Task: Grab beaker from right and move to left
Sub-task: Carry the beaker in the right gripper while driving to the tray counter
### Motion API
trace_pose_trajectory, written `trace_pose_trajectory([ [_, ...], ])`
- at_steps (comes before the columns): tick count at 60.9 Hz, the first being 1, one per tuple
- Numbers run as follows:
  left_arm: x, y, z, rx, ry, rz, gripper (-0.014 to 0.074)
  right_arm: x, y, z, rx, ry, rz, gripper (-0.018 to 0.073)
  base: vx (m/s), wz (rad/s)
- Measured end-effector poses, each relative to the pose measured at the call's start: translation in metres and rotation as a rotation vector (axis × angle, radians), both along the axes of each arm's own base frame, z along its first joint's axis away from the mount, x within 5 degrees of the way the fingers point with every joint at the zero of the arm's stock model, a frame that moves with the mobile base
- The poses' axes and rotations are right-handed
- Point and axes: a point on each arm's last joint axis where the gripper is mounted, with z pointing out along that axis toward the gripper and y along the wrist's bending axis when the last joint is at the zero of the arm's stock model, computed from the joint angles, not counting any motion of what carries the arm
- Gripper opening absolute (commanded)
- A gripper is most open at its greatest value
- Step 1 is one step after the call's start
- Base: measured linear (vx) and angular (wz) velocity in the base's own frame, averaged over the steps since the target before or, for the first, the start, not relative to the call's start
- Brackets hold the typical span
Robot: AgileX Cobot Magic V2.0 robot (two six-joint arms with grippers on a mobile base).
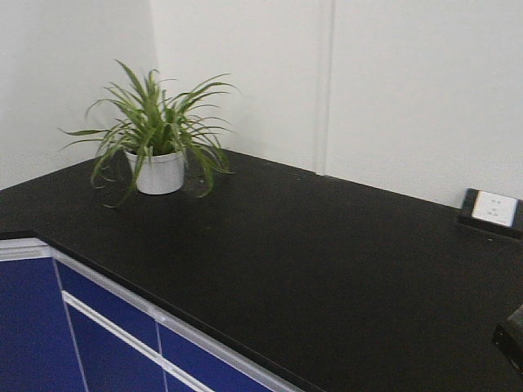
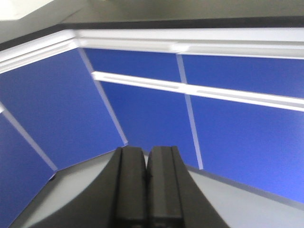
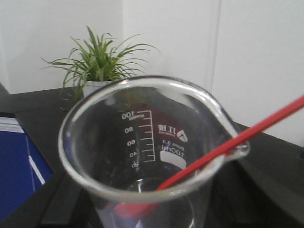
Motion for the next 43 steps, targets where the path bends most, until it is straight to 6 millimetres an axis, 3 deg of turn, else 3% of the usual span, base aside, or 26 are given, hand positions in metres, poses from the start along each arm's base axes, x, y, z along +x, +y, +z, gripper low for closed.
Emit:
trace_pose_trajectory([
  [23, 0.0000, 0.0000, 0.0000, 0.000, 0.000, 0.000, -0.0006, 0.0000, 0.0000, 0.0000, 0.000, 0.000, 0.000, -0.0003, 0.12, 0.62],
  [43, 0.0000, 0.0000, 0.0000, 0.000, 0.000, 0.000, -0.0006, 0.0000, 0.0000, 0.0000, 0.000, 0.000, 0.000, -0.0003, 0.11, 0.93],
])
